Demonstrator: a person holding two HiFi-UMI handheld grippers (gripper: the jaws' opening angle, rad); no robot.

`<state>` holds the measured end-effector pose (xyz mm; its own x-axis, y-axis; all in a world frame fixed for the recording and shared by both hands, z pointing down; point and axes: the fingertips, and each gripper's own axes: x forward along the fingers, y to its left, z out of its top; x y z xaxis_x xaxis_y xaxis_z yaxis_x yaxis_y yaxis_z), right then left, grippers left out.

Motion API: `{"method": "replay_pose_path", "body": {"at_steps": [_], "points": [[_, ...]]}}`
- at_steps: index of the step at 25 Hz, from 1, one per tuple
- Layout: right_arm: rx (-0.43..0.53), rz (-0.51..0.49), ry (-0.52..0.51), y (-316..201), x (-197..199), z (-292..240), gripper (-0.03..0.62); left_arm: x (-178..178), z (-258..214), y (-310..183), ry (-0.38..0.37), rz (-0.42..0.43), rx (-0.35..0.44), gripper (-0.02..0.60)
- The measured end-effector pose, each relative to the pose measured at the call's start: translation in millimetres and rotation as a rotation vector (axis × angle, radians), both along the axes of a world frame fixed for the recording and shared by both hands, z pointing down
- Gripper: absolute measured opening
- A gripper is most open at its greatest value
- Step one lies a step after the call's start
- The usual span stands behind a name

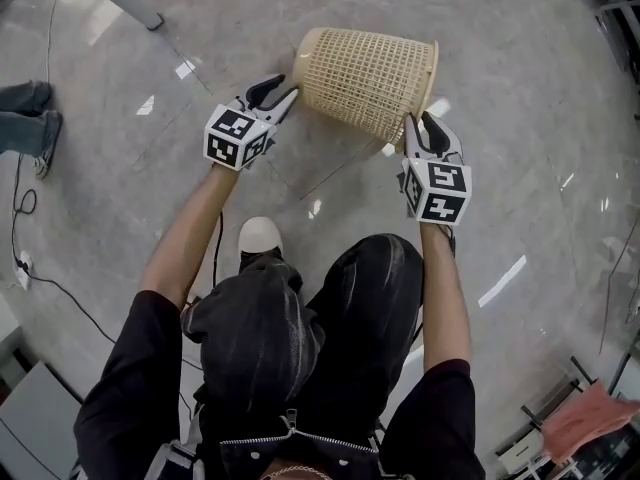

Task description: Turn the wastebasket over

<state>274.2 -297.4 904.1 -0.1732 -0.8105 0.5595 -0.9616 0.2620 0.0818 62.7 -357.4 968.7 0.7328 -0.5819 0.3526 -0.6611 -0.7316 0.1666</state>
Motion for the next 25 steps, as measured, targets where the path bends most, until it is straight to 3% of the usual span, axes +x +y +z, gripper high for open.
{"method": "replay_pose_path", "body": {"at_steps": [8, 15, 25], "points": [[0.063, 0.04, 0.056, -4.5, 9.2, -18.2, 0.078, 9.2, 20.9, -0.3, 0.041, 0.043, -0.085, 0.198], [0.001, 0.034, 0.087, -9.8, 8.4, -12.7, 0.077, 18.4, 39.2, -5.5, 0.052, 0.074, -0.15, 0.239], [-0.007, 0.022, 0.13, -1.7, 11.0, -9.5, 0.077, 30.2, 25.7, 0.7, 0.099, 0.12, -0.11, 0.242]]}}
